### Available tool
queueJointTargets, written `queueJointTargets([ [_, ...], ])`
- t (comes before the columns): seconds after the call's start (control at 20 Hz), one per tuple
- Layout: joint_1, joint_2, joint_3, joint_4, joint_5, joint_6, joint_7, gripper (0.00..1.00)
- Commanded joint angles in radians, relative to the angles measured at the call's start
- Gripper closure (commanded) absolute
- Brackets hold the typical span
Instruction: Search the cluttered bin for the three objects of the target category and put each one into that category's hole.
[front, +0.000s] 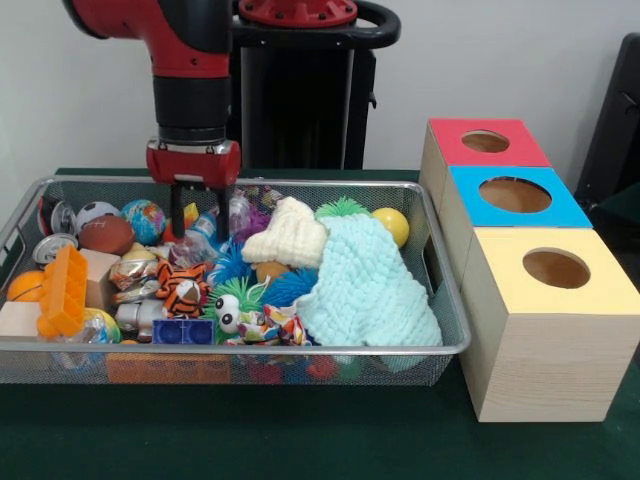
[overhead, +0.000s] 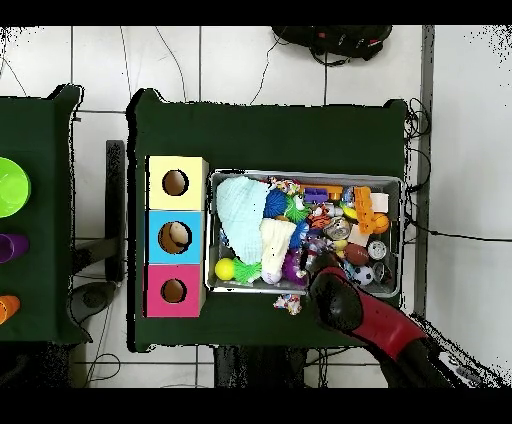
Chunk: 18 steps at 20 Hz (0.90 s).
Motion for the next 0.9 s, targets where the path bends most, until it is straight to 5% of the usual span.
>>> queueJointTargets([
  [0.05, -0.003, 0.128, 0.009, 0.007, -0.08, -0.089, 0.17, 0.0],
  [0.6, -0.007, 0.112, 0.002, 0.011, -0.089, -0.077, 0.165, 0.0],
  [0.65, -0.001, 0.108, -0.002, 0.009, -0.086, -0.073, 0.165, 1.0],
  [0.9, 0.008, 0.095, -0.005, 0.002, -0.073, -0.034, 0.152, 1.0],
])
